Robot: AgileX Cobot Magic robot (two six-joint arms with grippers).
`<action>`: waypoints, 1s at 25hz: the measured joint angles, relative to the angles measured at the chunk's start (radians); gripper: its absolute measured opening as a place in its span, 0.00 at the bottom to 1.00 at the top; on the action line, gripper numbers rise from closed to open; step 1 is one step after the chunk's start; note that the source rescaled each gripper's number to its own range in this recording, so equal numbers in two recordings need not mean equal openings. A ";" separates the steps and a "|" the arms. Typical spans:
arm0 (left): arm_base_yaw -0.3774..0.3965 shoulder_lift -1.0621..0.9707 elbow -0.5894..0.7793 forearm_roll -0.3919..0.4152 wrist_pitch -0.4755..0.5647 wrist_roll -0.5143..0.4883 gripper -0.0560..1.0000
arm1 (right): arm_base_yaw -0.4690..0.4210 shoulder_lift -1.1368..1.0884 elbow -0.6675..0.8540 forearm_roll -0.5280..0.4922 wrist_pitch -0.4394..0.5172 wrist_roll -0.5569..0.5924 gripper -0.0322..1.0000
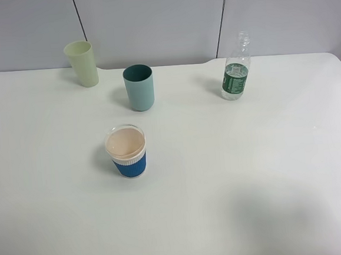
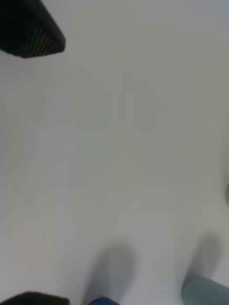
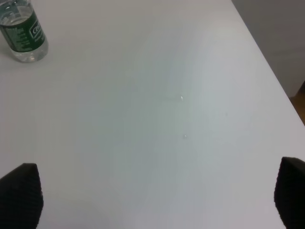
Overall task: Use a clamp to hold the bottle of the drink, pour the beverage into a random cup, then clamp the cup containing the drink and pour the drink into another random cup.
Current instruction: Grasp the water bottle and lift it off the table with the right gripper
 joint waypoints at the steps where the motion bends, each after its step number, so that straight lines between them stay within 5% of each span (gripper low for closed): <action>1: 0.000 0.000 0.000 0.000 0.000 0.000 1.00 | 0.000 0.000 0.000 0.000 0.000 0.000 1.00; 25: 0.000 0.000 0.000 0.000 0.000 0.000 1.00 | 0.000 0.000 0.000 0.000 0.000 0.000 1.00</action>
